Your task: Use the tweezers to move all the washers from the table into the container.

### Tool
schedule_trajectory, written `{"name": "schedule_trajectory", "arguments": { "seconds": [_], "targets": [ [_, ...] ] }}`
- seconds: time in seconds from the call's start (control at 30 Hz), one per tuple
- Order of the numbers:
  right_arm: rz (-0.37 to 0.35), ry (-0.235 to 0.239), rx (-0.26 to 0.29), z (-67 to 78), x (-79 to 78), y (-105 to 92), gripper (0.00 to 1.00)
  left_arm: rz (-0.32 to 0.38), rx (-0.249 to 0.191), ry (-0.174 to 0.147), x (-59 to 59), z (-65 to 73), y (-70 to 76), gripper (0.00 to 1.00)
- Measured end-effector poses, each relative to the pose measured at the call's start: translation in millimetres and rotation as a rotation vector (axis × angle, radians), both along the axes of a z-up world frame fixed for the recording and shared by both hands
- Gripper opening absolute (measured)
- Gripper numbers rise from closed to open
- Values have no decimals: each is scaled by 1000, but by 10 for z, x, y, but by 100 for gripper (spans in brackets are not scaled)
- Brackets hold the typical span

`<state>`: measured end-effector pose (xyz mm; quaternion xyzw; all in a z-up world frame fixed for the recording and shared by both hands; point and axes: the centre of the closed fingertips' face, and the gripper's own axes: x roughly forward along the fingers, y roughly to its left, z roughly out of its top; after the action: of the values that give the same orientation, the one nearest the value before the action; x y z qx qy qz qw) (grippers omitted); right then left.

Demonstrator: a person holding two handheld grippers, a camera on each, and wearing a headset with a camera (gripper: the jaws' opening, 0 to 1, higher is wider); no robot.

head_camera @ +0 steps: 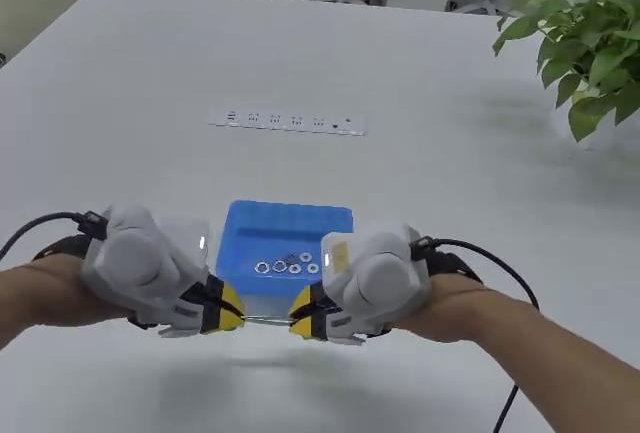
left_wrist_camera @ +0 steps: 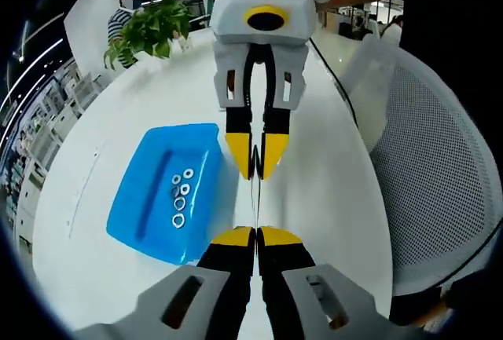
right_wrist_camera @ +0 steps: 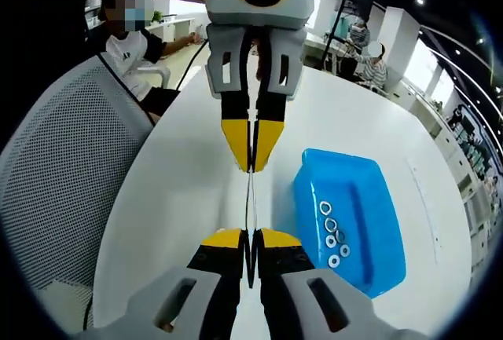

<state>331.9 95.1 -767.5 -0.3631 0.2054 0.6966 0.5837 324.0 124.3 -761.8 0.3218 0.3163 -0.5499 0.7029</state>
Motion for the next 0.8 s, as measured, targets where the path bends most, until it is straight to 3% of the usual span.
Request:
{"name": "schedule_trajectory", "arguments": {
  "seconds": [0.1, 0.4, 0.8],
  "targets": [
    [7, -1, -26, -90, -33, -11, 7, -11, 13, 14, -22, -112, 10, 5],
    [-15, 24, -49, -220, -81, -57, 7, -16, 20, 52, -54, -246, -20, 5],
    [-14, 31, -67, -304, -138, -103, 8, -21, 29, 80, -111, -335, -61, 5]
  ]
}}
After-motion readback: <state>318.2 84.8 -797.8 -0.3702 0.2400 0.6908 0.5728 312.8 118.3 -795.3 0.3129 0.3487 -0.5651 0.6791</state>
